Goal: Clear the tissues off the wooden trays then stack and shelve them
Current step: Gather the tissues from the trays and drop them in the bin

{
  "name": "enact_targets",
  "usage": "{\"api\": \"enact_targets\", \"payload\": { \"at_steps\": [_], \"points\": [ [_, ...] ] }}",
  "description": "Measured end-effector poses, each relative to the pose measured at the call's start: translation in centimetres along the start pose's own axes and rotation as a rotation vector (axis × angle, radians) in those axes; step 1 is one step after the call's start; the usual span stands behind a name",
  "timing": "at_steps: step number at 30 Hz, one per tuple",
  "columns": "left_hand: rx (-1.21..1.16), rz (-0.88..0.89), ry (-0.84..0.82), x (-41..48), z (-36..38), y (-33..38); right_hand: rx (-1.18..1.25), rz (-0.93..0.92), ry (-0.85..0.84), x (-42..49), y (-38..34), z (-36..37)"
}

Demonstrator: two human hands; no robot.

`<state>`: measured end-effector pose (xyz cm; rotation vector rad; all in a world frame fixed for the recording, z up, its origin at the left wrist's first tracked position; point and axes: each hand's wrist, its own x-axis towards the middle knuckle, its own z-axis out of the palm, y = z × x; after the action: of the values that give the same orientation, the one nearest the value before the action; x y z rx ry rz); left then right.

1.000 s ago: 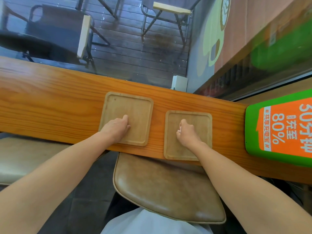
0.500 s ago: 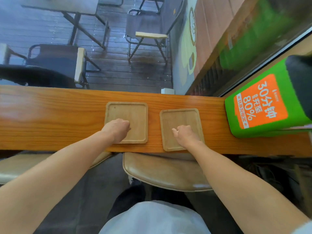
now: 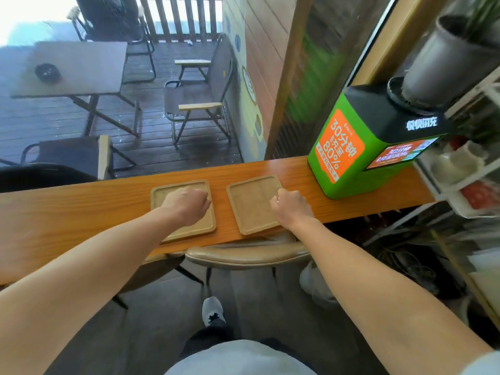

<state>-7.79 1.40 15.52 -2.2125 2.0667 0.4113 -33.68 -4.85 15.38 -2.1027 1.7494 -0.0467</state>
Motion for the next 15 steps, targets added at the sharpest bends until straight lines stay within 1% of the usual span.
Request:
{"api": "enact_targets", "payload": {
  "at_steps": [4,7,12,15],
  "points": [
    [0.026,0.032,0.032,-1.4,-1.8,5.0,0.058,-0.020,0.133,-3.4,3.4,-2.2],
    [0.070,0.097,0.032,-2.9,-1.8,10.6,0.101,-0.002,0.169,-7.4,7.8,-3.0],
    [0.160,0.273,0.007,-5.3,-0.1,20.5,0.098,0.183,0.086,-15.0,18.6,-3.8],
    [0.211,0.337,-0.018,-6.5,0.9,25.6,0.092,0.322,0.113,-18.7,24.2,-4.9]
  ]
}}
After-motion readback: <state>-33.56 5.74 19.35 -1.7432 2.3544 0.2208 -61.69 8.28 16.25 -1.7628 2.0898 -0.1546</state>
